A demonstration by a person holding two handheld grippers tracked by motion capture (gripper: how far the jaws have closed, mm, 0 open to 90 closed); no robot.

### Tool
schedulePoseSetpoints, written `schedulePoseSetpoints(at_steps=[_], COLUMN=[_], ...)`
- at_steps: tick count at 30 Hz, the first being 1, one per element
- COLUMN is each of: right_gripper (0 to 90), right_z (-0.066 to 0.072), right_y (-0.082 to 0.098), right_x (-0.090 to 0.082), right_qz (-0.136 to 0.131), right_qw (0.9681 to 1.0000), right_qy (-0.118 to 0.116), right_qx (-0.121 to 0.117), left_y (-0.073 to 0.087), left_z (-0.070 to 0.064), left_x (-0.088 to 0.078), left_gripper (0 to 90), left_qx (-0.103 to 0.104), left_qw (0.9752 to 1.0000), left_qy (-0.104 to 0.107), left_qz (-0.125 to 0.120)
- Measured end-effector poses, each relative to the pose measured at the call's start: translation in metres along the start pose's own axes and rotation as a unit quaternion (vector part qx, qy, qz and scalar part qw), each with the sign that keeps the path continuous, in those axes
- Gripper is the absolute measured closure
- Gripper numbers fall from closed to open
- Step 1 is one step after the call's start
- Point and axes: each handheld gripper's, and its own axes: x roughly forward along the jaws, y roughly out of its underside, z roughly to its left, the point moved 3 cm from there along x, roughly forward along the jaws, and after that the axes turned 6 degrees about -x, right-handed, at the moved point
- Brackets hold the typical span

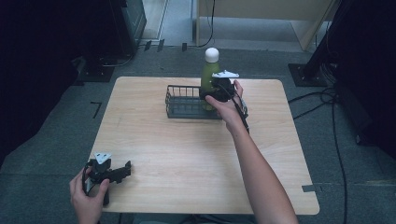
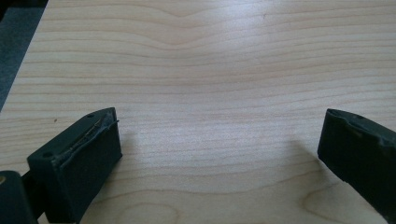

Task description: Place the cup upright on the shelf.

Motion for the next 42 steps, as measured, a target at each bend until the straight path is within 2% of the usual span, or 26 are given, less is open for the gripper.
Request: schedulePoseSetpoints(at_steps=[2, 4, 6, 11, 17, 34, 42], right_gripper=[12.7, 11.8, 11.2, 12.3, 12.4, 12.8, 12.9], right_z=[-0.004, -0.005, -0.007, -0.008, -0.012, -0.023, -0.022], right_y=[0.002, 0.003, 0.005, 0.012, 0.019, 0.058, 0.074], right_x=[-0.002, -0.003, -0.007, -0.018, -0.031, -0.062, -0.076], right_qz=[0.015, 0.018, 0.015, 0.013, 0.005, 0.007, 0.003], right_qw=[0.9998, 0.9998, 0.9998, 0.9999, 1.0000, 1.0000, 1.0000], right_qy=[0.007, 0.006, 0.000, 0.004, 0.001, 0.002, -0.001], right_qx=[0.006, 0.008, 0.011, 0.003, 0.007, -0.002, -0.008], left_y=[0.000, 0.000, 0.000, 0.000, 0.000, 0.000, 0.000], left_z=[0.000, 0.000, 0.000, -0.001, -0.002, -0.002, -0.002], left_x=[0.000, 0.000, 0.000, 0.000, 0.001, 0.001, 0.001], left_gripper=[0.0, 0.0, 0.0, 0.0, 0.0, 0.0, 0.0], left_qx=[0.000, 0.001, 0.002, 0.004, 0.008, 0.009, 0.009], left_qw=[1.0000, 1.0000, 1.0000, 1.0000, 0.9999, 0.9999, 0.9999], left_qy=[0.000, -0.001, -0.002, -0.004, -0.008, -0.010, -0.010], left_qz=[0.000, 0.001, 0.001, 0.002, 0.004, 0.005, 0.005])
